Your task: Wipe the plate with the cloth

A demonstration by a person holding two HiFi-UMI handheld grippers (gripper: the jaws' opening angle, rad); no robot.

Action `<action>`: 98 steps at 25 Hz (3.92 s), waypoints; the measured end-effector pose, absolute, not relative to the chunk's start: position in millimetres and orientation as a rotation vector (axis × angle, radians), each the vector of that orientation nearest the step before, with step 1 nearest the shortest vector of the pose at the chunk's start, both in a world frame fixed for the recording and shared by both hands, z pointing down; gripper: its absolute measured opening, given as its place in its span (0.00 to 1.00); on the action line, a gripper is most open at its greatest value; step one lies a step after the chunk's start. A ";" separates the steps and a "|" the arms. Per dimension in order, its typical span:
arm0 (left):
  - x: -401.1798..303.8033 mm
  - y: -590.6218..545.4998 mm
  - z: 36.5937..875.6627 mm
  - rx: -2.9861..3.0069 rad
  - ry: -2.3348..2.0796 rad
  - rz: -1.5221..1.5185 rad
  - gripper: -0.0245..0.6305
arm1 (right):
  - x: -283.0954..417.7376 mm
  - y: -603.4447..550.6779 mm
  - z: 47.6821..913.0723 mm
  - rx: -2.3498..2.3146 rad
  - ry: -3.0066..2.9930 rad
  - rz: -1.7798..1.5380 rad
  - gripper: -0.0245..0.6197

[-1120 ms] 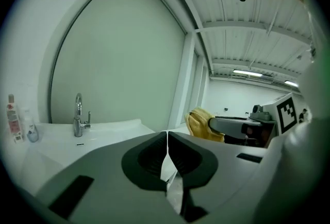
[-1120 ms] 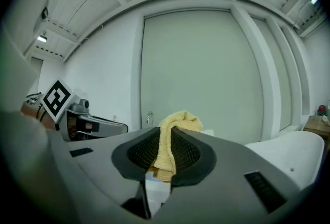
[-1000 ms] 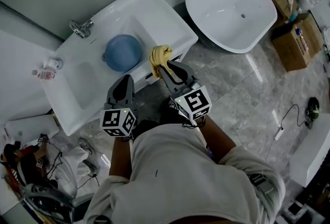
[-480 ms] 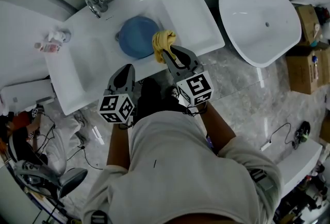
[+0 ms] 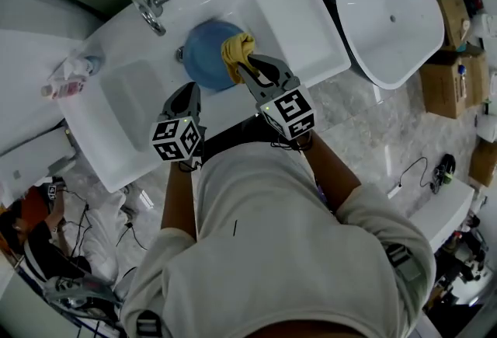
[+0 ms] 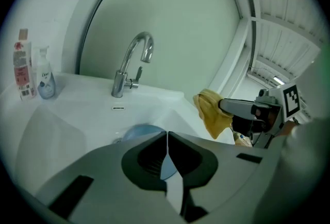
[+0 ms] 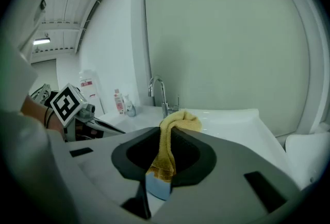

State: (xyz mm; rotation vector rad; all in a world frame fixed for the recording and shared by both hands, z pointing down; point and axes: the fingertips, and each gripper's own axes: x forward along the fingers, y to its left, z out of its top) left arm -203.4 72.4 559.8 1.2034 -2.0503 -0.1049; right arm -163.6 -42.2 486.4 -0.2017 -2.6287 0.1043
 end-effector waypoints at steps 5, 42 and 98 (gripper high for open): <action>-224.9 84.3 614.7 1.148 -1.969 -0.011 0.07 | -181.0 -32.0 516.3 -0.211 -2.542 0.101 0.13; -245.4 82.1 762.9 0.672 -1.801 -0.017 0.08 | -207.3 -63.0 603.6 -0.457 -2.308 0.132 0.13; -259.6 73.3 712.0 0.697 -1.837 -0.050 0.12 | -229.8 -85.2 633.2 -0.396 -2.304 0.156 0.13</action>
